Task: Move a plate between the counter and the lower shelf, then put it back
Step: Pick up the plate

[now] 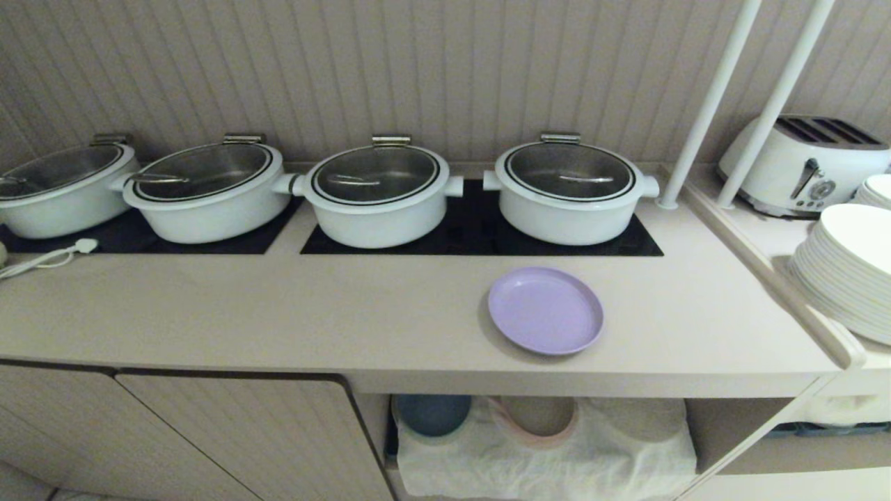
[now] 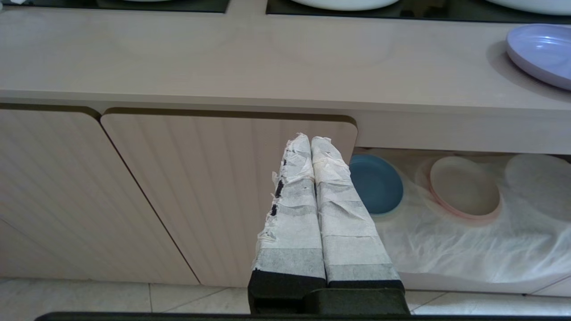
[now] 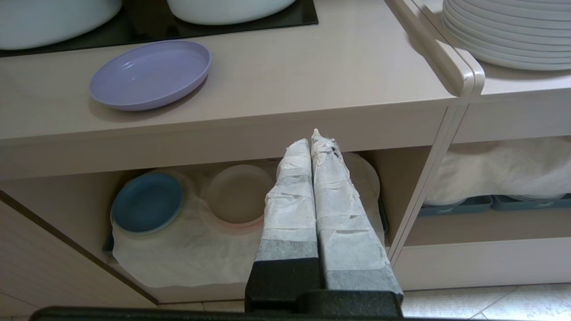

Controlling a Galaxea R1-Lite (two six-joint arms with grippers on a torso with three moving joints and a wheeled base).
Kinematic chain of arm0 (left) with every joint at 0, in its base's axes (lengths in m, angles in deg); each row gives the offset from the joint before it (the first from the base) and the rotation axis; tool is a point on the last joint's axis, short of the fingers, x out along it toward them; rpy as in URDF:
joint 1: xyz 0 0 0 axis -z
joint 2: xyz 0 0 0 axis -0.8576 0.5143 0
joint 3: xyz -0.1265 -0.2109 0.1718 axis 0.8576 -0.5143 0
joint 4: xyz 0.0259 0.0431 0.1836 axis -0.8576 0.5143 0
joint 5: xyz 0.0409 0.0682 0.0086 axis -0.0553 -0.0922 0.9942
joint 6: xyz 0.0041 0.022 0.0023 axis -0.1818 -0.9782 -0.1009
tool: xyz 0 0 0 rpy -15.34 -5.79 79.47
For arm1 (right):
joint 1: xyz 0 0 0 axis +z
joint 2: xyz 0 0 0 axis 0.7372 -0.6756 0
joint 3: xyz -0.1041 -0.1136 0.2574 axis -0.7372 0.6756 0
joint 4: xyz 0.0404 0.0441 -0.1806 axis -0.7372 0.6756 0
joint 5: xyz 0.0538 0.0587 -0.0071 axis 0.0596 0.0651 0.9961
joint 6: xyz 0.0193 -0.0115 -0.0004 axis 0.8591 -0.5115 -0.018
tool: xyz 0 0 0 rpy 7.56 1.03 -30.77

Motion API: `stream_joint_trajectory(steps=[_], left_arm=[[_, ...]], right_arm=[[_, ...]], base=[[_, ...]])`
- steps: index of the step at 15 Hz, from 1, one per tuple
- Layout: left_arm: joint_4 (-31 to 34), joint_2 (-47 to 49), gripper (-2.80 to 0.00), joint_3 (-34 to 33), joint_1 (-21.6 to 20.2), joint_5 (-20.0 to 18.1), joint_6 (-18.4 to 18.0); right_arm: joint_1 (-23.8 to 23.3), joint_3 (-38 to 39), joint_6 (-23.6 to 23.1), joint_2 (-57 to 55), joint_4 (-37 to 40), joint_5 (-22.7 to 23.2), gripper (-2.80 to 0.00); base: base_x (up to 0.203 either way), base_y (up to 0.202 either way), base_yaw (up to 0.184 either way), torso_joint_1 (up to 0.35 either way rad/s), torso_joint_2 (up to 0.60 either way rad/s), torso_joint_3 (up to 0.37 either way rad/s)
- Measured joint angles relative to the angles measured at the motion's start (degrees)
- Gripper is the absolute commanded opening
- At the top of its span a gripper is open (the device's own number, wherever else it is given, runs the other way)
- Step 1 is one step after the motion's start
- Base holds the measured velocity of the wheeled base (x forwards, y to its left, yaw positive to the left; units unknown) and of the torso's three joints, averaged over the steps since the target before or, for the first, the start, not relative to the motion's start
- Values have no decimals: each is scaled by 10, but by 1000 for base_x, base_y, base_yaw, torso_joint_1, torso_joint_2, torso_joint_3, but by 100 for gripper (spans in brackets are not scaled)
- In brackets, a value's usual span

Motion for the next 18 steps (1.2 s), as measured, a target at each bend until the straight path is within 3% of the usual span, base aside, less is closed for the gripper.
stream_joint_trajectory(steps=[18], left_arm=[[0,0,-280,0,0,0,-1]], right_arm=[[0,0,0,0,0,0,-280]], base=[[0,0,0,0,0,0]])
